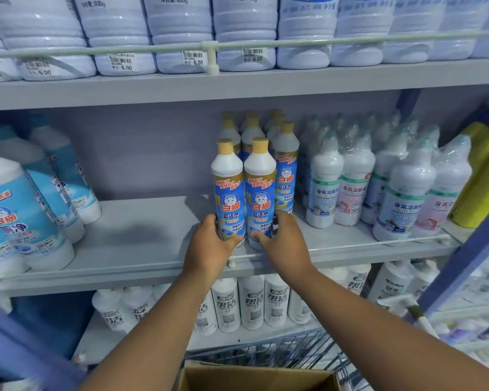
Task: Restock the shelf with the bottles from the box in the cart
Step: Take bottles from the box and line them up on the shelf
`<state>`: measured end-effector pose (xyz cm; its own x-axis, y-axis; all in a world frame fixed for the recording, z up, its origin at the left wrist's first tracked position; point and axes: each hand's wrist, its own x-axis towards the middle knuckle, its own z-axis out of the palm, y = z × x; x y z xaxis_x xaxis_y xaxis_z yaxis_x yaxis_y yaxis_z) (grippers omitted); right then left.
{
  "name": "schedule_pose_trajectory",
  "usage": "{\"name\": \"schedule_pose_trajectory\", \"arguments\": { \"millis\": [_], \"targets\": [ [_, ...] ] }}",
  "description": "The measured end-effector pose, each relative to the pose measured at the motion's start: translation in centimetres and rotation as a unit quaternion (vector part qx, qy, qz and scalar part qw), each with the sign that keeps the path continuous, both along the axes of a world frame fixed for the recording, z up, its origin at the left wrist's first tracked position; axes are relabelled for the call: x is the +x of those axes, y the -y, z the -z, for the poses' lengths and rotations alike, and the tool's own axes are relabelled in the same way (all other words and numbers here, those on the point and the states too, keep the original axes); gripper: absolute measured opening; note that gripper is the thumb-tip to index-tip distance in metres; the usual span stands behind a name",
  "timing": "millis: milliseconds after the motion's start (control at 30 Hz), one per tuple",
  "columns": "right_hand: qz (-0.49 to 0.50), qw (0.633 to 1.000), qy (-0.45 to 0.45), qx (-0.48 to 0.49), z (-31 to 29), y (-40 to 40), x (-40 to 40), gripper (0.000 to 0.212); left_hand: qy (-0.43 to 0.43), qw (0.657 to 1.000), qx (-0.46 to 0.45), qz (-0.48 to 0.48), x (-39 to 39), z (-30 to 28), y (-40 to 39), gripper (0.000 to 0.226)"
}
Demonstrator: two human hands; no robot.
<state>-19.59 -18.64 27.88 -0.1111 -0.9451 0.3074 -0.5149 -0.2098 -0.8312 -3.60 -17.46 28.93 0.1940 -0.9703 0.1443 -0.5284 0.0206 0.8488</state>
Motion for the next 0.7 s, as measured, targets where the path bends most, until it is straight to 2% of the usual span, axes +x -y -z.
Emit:
{"name": "schedule_pose_trajectory", "arguments": {
  "millis": [200,467,700],
  "targets": [
    [0.012,0.999,-0.031,0.010,0.2,2.0,0.5,0.044,0.015,1.000,0.000,-0.007,0.0,0.3,1.5,0.040],
    [0.033,0.999,-0.026,0.034,0.3,3.9,0.9,0.037,0.025,1.000,0.000,-0.006,-0.1,0.6,4.4,0.039],
    [0.061,0.988,-0.107,0.098,-0.7,5.9,1.0,0.032,0.027,1.000,0.002,0.000,0.0,0.6,6.3,0.039]
  ]
}}
